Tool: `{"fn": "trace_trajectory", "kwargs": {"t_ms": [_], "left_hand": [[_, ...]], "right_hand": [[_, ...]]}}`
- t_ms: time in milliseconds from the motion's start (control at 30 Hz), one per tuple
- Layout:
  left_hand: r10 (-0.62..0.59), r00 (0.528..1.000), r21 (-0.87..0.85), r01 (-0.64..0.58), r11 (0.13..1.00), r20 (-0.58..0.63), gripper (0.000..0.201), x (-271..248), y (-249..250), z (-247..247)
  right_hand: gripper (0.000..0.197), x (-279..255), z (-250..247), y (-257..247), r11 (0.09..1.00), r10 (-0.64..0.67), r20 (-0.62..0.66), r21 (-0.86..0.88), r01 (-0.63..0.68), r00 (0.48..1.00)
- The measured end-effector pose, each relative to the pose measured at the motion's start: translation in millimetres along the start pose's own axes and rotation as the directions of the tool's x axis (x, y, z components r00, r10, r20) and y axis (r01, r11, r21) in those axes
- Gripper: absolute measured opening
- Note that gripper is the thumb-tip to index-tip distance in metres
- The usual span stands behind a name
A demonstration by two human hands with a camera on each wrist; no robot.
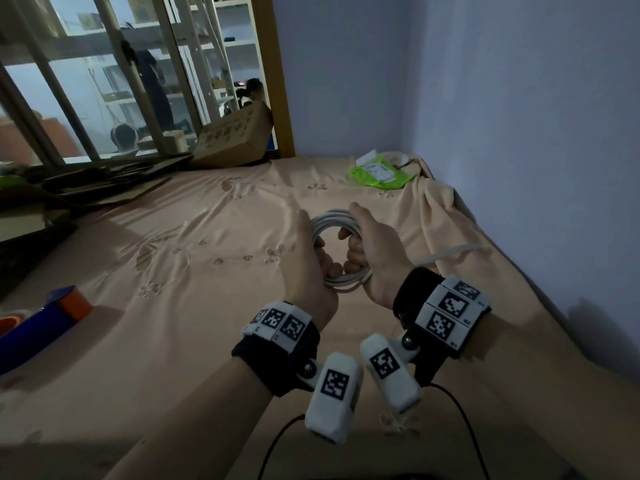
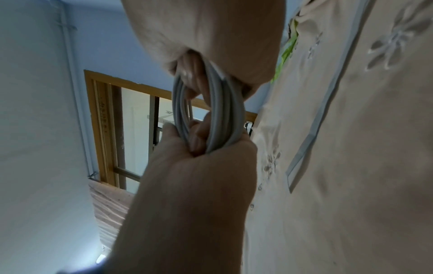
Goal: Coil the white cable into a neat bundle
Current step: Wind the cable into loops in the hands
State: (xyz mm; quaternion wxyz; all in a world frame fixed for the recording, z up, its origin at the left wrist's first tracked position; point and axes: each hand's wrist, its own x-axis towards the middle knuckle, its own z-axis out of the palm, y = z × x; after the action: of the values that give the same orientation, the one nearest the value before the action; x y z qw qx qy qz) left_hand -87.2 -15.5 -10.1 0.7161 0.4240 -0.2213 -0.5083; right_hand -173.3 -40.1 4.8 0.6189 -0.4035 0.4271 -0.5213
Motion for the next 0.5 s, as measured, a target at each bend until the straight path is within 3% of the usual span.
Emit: {"fn": "trace_trajectory", "kwargs": {"t_ms": [133, 367, 500], "left_hand": [[0.027, 0.999, 0.073, -0.029, 0.997, 0.03, 0.048, 1.6, -2.4, -1.3], [0.027, 0.992, 0.039, -0.023, 0.999, -0.124, 0.052, 14.7, 0.0, -3.2], [0.002, 0.995, 0.026, 0.0, 1.0, -0.101, 0.054, 18.3, 0.7, -4.9]], "right_hand": [[0.042, 8.2, 1.0, 5.1, 0.998, 0.013, -0.088, 0.056, -0.008, 0.996], [0.042, 22.2, 10.7, 13.0, 0.984, 0.101, 0.024, 0.142, -0.103, 0.995], [0.043, 23.3, 14.4, 15.2, 0.987, 0.085, -0.012, 0.141, -0.082, 0.996]]}}
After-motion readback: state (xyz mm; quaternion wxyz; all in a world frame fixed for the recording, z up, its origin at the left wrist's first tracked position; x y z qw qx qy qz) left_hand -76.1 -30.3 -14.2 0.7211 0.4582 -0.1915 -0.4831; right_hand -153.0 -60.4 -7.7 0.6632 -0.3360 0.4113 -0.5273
